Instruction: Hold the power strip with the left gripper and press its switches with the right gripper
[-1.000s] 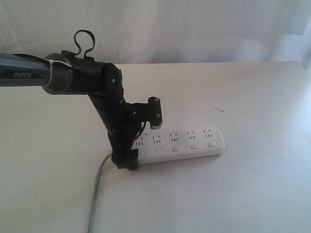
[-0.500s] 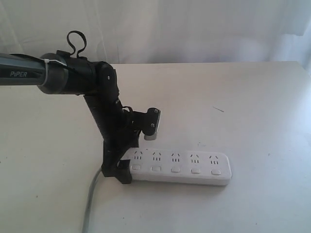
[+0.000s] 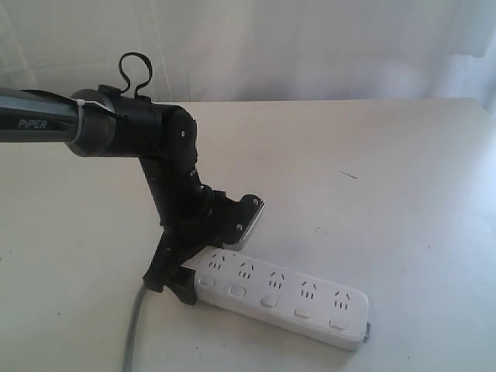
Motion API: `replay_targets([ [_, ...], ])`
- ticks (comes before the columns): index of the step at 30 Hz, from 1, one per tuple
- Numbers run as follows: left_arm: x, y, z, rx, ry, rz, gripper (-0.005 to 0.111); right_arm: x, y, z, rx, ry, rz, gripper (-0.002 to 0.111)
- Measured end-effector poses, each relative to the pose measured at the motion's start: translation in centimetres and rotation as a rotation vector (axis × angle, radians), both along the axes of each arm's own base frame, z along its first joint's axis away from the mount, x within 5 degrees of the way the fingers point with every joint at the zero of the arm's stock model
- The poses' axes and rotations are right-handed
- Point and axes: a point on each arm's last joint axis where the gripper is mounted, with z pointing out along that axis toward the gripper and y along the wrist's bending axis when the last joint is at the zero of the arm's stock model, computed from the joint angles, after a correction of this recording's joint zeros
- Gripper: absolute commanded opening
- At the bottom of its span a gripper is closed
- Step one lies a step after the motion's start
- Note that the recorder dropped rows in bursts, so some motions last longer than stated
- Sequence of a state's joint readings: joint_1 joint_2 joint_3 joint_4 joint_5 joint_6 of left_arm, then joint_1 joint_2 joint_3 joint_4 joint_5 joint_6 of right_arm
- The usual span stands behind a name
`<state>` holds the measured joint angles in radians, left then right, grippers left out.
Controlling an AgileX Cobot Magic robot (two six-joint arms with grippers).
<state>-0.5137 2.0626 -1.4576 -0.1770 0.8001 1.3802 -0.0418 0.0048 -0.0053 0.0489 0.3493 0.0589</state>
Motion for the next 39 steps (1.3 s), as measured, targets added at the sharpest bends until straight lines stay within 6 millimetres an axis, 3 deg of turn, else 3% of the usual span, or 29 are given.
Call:
replay_targets([
  [6,0.5,-0.4,0.0,-0.046,-0.014,0.224,0.000,0.0,0.0,0.0,0.000,0.000,0.000,0.000],
  [19,0.5,-0.5,0.0,-0.053,-0.006,0.228,0.000,0.1,0.0,0.2,-0.011,-0.027,-0.002,0.000],
  [30,0.4,-0.5,-0.1,-0.051,-0.004,0.228,0.000,0.2,-0.2,4.0,-0.038,-0.441,-0.019,0.000],
  [36,0.4,-0.4,-0.3,-0.050,-0.006,0.230,0.000,-0.1,-0.2,5.1,-0.033,-0.563,-0.024,0.000],
  [39,0.4,-0.4,-0.3,-0.050,-0.006,0.230,0.000,-0.2,-0.2,5.4,0.064,-0.602,-0.021,0.000],
])
